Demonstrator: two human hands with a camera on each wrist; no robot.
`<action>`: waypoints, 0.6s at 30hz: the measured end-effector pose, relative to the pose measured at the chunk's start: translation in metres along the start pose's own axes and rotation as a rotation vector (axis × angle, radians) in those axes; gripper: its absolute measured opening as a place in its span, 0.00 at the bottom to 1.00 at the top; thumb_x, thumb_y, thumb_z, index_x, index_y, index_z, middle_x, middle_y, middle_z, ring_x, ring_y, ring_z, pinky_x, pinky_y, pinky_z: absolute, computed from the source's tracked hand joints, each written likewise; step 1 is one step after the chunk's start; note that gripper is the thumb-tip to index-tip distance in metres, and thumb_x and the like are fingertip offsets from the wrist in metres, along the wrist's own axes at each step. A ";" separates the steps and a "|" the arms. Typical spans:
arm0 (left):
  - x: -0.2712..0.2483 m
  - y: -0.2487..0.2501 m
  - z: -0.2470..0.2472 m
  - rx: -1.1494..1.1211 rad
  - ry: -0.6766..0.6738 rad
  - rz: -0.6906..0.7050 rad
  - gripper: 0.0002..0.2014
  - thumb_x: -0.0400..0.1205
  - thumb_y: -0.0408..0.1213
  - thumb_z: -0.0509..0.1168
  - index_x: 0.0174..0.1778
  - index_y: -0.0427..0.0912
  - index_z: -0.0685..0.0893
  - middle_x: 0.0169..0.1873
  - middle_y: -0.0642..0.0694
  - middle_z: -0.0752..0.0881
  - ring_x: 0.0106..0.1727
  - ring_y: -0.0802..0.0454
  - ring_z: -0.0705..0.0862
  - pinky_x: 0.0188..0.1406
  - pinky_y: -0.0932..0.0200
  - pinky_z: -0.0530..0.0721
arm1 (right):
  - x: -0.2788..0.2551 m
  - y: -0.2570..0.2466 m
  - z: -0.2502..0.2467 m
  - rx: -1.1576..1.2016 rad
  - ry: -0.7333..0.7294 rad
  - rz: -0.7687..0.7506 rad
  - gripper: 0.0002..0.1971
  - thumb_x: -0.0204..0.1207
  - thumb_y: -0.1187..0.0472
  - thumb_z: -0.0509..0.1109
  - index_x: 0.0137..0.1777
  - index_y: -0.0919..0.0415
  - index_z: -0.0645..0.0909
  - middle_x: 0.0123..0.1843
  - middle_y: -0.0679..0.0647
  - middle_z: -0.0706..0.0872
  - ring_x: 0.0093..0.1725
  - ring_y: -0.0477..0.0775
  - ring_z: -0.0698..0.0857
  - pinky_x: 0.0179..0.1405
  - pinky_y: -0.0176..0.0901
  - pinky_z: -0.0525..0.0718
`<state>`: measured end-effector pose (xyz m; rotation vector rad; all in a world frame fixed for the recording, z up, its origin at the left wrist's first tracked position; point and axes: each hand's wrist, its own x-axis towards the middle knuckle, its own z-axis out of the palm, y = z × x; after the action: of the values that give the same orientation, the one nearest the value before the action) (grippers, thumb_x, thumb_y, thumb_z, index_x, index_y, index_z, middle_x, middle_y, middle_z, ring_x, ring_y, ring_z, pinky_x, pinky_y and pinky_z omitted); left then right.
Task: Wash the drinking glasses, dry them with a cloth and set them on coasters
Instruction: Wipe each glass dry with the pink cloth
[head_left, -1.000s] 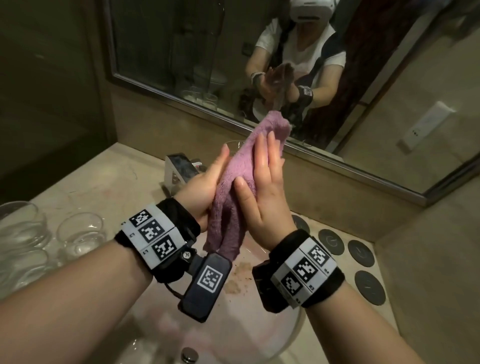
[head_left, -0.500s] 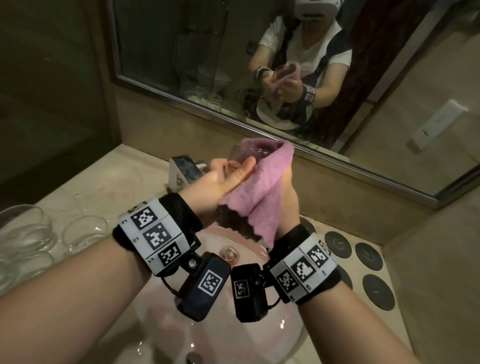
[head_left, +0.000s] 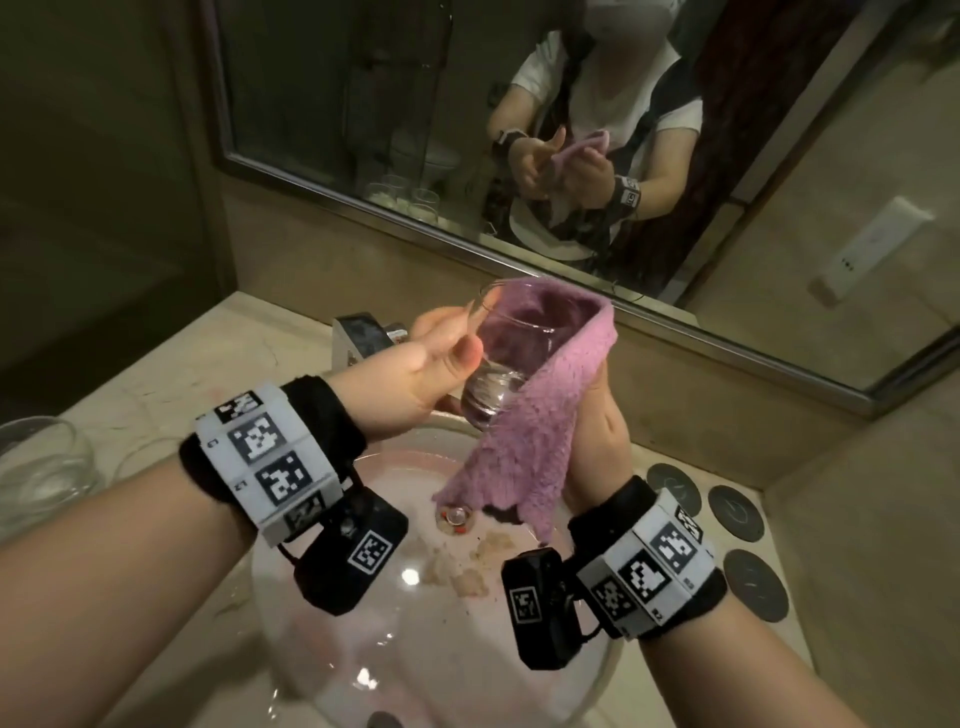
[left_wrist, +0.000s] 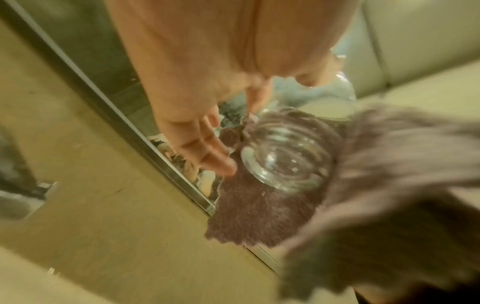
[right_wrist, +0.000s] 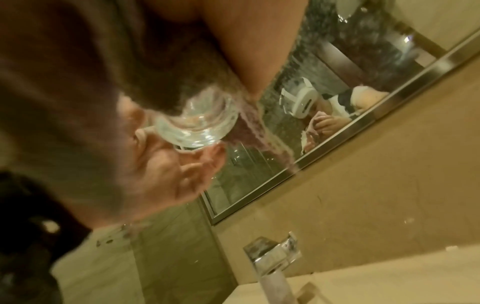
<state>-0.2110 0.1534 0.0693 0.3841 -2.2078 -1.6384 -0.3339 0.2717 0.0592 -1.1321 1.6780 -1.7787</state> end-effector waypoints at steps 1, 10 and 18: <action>0.000 0.003 0.003 0.001 0.065 -0.008 0.47 0.62 0.81 0.46 0.78 0.66 0.55 0.73 0.53 0.64 0.71 0.72 0.67 0.72 0.68 0.68 | 0.001 -0.001 0.001 -0.022 0.012 -0.064 0.32 0.76 0.34 0.47 0.73 0.53 0.66 0.60 0.48 0.81 0.61 0.41 0.81 0.65 0.37 0.77; -0.001 0.028 0.020 -0.531 0.129 -0.156 0.28 0.69 0.65 0.66 0.63 0.58 0.74 0.59 0.51 0.82 0.50 0.58 0.86 0.51 0.52 0.85 | 0.003 0.015 0.009 -0.263 -0.043 -0.426 0.44 0.74 0.27 0.50 0.79 0.62 0.58 0.73 0.57 0.72 0.73 0.53 0.73 0.72 0.45 0.71; 0.005 0.028 0.030 -0.413 0.285 -0.224 0.04 0.87 0.41 0.50 0.53 0.55 0.67 0.44 0.45 0.76 0.41 0.52 0.78 0.35 0.59 0.80 | 0.008 0.005 0.018 -0.002 0.098 0.016 0.36 0.70 0.25 0.47 0.55 0.54 0.79 0.52 0.59 0.86 0.55 0.58 0.85 0.59 0.62 0.81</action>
<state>-0.2283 0.1850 0.0893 0.7144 -1.6178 -1.9590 -0.3252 0.2534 0.0556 -1.0454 1.7394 -1.8503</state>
